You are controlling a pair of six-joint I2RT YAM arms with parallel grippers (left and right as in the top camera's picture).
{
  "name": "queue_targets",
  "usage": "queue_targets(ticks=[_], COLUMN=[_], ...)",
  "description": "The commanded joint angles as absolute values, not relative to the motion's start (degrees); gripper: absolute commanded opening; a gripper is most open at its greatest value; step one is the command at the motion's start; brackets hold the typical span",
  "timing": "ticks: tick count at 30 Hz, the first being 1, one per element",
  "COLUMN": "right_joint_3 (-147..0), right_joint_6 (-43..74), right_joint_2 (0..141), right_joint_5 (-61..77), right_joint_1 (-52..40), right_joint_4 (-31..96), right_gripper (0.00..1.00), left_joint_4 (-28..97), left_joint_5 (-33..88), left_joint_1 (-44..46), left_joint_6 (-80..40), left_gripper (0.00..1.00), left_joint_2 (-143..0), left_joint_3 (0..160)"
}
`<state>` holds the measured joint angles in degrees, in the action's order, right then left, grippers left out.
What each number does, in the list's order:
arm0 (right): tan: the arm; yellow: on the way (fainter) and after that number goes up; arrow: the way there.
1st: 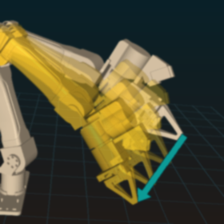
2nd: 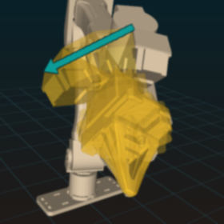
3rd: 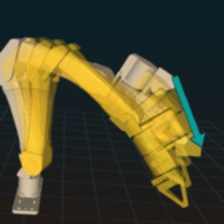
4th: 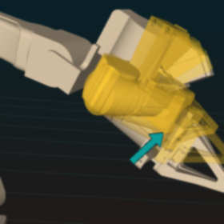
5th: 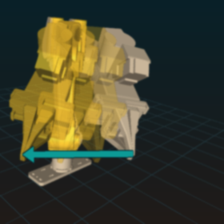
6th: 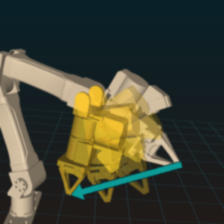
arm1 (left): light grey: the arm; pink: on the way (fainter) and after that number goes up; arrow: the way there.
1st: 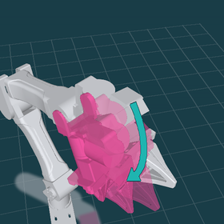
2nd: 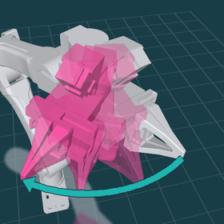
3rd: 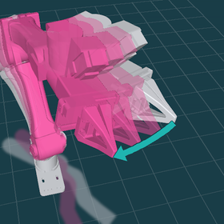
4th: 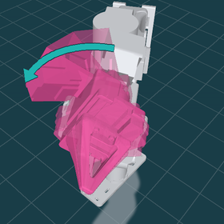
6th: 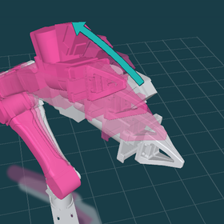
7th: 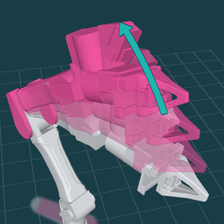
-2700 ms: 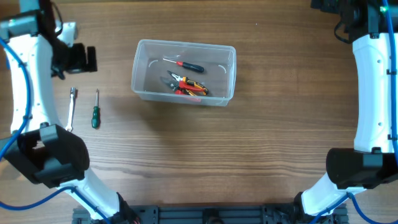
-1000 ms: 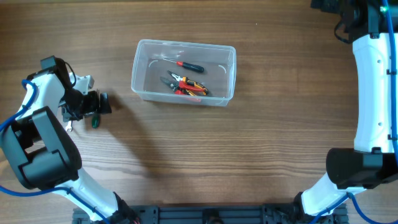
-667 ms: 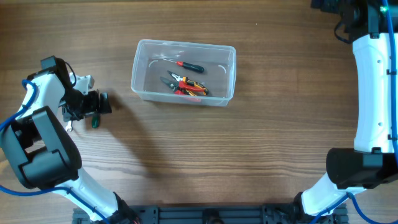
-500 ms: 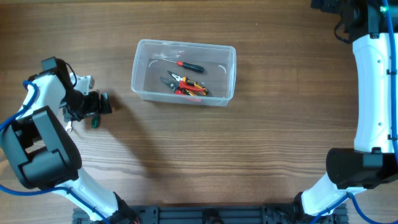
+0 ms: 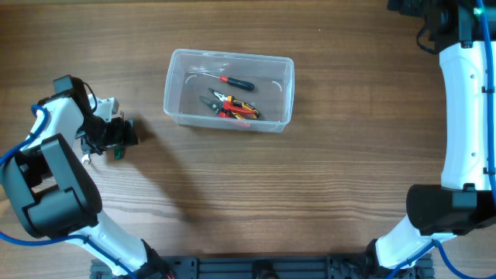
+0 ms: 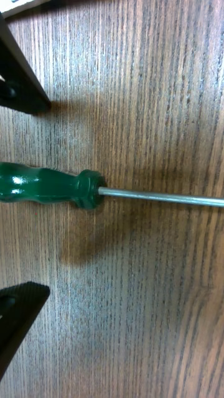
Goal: Pack container
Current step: 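Lower the left gripper and close on the green handle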
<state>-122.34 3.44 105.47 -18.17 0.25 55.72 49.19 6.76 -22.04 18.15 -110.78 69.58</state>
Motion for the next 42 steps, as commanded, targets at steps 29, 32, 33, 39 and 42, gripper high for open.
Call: queue_targets(ticks=[29,32,33,39,42], right_joint_3=[-122.6,-122.6,-122.6,-122.6,-122.6], right_joint_6=[4.5,4.5,4.5,4.5,4.5], right_joint_2=[105.1,105.1,105.1,105.1,105.1], right_joint_5=[-18.1,-18.1,-18.1,-18.1,-18.1], right_joint_1=[0.0,0.0,0.0,0.0,0.0], right_joint_4=[55.6,55.6,55.6,55.6,55.6], right_gripper=[1.0,1.0,1.0,1.0,1.0], left_joint_4=[48.9,49.5,49.7,50.3,50.4], left_joint_5=[8.7,8.7,8.7,8.7,8.7], left_joint_1=[-22.0,-22.0,-22.0,-22.0,-22.0], left_joint_6=[18.9,18.9,18.9,18.9,18.9], left_gripper=[0.64,0.65,0.65,0.66,0.65], left_joint_2=[-112.5,-112.5,-112.5,-112.5,-112.5], left_joint_3=[68.3,69.7,70.1,72.0,72.0])
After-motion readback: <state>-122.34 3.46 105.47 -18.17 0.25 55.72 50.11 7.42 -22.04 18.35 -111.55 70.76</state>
